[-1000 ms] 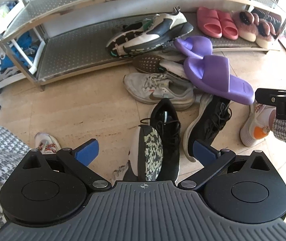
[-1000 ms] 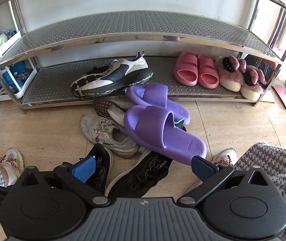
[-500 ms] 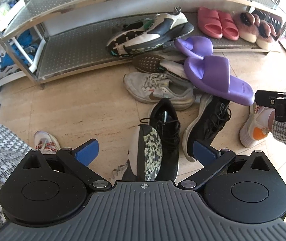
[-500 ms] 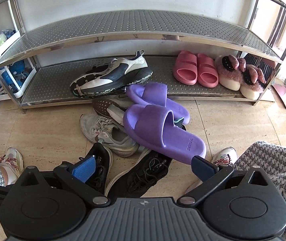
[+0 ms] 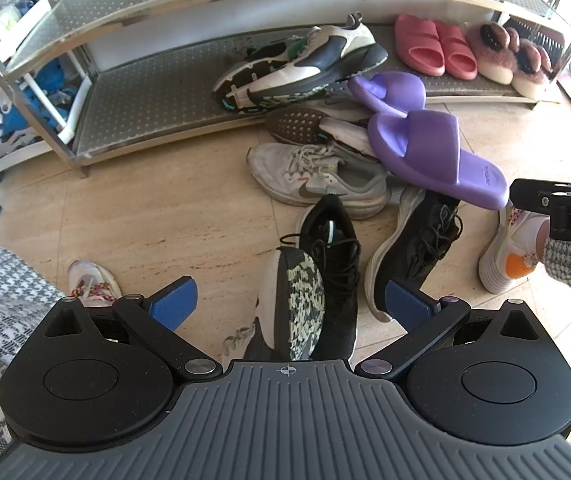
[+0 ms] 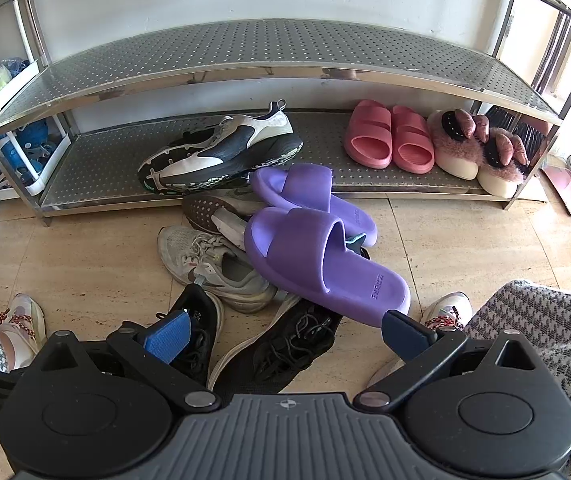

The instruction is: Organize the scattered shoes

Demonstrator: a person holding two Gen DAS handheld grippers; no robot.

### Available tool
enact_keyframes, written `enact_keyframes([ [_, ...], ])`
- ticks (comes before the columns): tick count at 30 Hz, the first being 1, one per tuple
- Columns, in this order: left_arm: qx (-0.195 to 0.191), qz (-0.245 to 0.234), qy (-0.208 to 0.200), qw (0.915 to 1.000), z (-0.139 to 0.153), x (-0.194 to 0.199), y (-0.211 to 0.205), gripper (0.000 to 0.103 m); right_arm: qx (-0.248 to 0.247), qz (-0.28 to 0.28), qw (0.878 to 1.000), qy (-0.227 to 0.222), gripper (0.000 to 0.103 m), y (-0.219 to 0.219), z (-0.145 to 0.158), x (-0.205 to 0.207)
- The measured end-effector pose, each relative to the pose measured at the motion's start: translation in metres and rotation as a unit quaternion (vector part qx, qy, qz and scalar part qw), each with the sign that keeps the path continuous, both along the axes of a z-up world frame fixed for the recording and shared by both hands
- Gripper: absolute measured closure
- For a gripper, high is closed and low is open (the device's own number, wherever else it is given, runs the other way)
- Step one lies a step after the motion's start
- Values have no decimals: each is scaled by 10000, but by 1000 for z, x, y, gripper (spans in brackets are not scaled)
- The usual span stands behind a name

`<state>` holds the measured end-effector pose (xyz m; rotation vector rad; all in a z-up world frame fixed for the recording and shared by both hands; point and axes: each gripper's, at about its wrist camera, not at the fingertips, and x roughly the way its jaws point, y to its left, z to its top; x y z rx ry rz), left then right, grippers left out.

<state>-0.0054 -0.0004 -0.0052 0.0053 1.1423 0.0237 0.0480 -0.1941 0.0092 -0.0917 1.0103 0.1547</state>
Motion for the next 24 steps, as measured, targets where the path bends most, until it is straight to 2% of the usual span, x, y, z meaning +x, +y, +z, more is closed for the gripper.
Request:
enact_keyframes([
  [24,6,-20,60,10000,-2,-3,0,0,7,-36,10000,30,1,-2,-3,0],
])
